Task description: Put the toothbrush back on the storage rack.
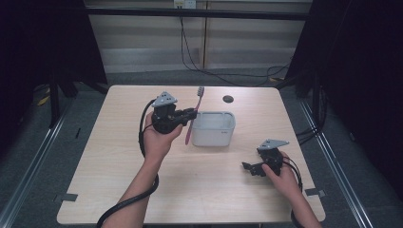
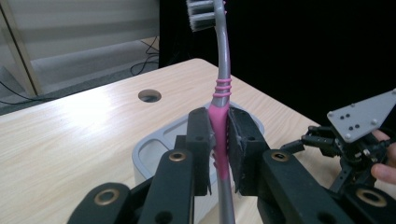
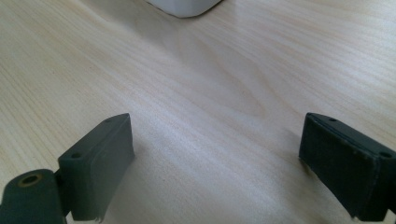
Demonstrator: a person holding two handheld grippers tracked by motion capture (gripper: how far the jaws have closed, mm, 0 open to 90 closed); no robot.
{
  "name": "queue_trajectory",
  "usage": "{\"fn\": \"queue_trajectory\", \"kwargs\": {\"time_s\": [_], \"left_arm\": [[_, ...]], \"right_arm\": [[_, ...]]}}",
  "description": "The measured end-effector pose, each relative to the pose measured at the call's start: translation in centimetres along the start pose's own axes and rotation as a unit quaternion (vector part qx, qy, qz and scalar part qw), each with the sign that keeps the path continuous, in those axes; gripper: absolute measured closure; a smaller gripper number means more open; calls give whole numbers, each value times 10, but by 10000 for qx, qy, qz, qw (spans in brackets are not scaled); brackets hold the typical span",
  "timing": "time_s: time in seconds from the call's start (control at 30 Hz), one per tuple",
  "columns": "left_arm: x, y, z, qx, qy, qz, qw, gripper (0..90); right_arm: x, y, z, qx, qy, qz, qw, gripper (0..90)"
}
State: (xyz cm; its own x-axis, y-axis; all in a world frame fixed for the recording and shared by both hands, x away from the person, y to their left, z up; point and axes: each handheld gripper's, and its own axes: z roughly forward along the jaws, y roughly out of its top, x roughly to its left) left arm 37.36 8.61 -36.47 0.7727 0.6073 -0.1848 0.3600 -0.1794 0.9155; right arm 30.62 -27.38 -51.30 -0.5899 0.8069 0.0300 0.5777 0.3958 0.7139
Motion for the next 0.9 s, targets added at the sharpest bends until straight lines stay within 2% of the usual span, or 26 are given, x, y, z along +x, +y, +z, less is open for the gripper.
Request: {"fn": "queue_trajectory", "kwargs": {"time_s": [0.3, 0.9], "left_arm": [[2, 4, 9, -168, 46, -71, 9998, 797], [5, 20, 20, -331, 114, -73, 9994, 797]], "right_arm": [[0, 0, 0, 0, 1, 1, 10000, 94], [0, 0, 0, -3, 1, -6, 10000, 94]]}}
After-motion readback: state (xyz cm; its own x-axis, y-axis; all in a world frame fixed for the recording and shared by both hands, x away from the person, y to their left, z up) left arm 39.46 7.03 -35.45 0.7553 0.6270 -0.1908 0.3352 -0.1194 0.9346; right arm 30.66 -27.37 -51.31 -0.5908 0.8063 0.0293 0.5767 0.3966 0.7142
